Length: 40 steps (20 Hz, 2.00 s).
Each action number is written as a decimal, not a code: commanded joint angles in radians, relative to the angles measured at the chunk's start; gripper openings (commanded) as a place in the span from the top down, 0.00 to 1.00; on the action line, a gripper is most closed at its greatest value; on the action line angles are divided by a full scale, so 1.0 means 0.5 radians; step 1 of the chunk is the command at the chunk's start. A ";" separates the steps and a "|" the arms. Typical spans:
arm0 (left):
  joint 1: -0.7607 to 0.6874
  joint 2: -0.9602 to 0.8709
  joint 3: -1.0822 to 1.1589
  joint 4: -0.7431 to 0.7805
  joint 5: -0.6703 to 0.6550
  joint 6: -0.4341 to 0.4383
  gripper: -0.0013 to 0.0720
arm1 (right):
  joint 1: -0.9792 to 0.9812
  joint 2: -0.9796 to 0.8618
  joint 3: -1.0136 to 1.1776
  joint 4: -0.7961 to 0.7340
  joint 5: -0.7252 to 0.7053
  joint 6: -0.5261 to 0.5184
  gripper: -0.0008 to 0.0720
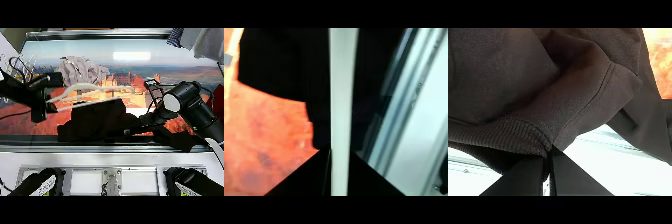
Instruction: Fold the clothes and pants, and hang the long-sleeved shirts on hangers.
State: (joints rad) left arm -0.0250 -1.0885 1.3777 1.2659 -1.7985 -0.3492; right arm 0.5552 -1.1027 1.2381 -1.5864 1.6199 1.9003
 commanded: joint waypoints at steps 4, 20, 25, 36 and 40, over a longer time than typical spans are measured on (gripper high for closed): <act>-0.001 0.372 -0.662 -0.079 -0.059 0.220 0.96 | 0.002 -0.006 -0.001 0.002 0.000 0.001 0.95; -0.243 0.109 -1.061 -0.343 0.538 0.036 0.96 | 0.002 -0.006 -0.001 0.002 0.000 0.001 0.95; -0.244 0.035 -1.061 -0.390 0.552 0.039 0.96 | 0.002 -0.006 -0.001 0.002 0.000 0.001 0.95; -0.423 -0.134 -1.061 -0.394 0.684 0.037 0.96 | 0.002 -0.004 0.034 0.038 0.014 -0.089 0.95; -0.451 -0.175 -1.061 -0.608 0.838 0.038 0.96 | 0.002 -0.004 0.156 0.039 0.022 -0.089 0.96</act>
State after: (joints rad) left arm -0.2363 -1.1614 0.8471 1.0332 -1.4361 -0.3313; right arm 0.5552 -1.1053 1.2804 -1.5696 1.6272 1.8660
